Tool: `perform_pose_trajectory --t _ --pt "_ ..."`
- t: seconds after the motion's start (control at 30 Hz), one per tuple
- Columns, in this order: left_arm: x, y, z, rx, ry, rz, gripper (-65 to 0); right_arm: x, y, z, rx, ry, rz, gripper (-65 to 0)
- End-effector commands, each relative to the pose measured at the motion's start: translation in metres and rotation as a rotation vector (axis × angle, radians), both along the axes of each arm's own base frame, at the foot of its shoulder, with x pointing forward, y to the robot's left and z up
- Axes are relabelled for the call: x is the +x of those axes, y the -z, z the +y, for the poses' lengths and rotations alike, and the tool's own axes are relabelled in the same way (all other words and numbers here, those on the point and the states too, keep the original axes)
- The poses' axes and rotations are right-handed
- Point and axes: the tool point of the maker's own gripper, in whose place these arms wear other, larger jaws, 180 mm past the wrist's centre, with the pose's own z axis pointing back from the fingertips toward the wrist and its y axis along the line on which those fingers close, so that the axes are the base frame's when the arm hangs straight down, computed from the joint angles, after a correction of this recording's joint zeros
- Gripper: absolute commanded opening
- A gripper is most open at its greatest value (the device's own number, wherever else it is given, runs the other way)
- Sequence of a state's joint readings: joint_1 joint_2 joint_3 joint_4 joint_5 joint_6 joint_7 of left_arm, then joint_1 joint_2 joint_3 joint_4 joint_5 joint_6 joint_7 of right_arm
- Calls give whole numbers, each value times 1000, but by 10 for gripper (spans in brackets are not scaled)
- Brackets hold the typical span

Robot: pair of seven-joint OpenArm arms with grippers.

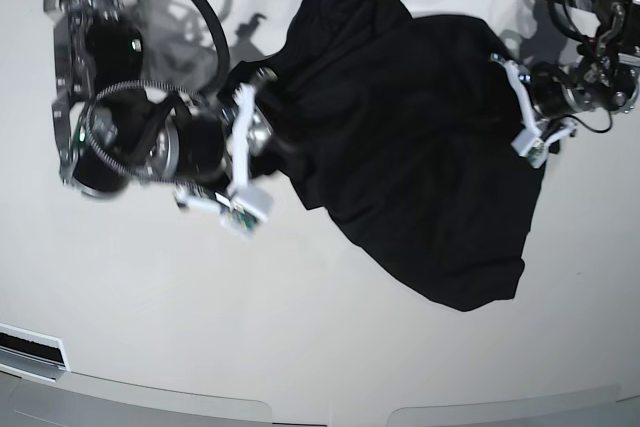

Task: Layout the t-shirt on the table in an organized manner, then fold the t-shirt properly
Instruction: 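Lift the shirt with both grippers and stretch it between them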

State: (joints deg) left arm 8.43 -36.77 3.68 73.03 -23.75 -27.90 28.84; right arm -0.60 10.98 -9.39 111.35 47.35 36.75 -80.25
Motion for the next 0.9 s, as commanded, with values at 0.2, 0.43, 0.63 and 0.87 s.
perform_pose_trajectory --t 0.2,0.43,0.63,0.87 --pt "-10 2 56 234 7 103 -650 11 38 -32 -125 253 -72 -286" --pt "-10 -8 82 306 10 125 -650 12 80 -45 -161 339 -28 -286" --pt "-5 -19 93 292 -12 116 -650 10 95 -38 -87 383 31 -286" --pt "-3 -20 89 263 -24 109 -650 2 122 -12 -26 405 160 -288"
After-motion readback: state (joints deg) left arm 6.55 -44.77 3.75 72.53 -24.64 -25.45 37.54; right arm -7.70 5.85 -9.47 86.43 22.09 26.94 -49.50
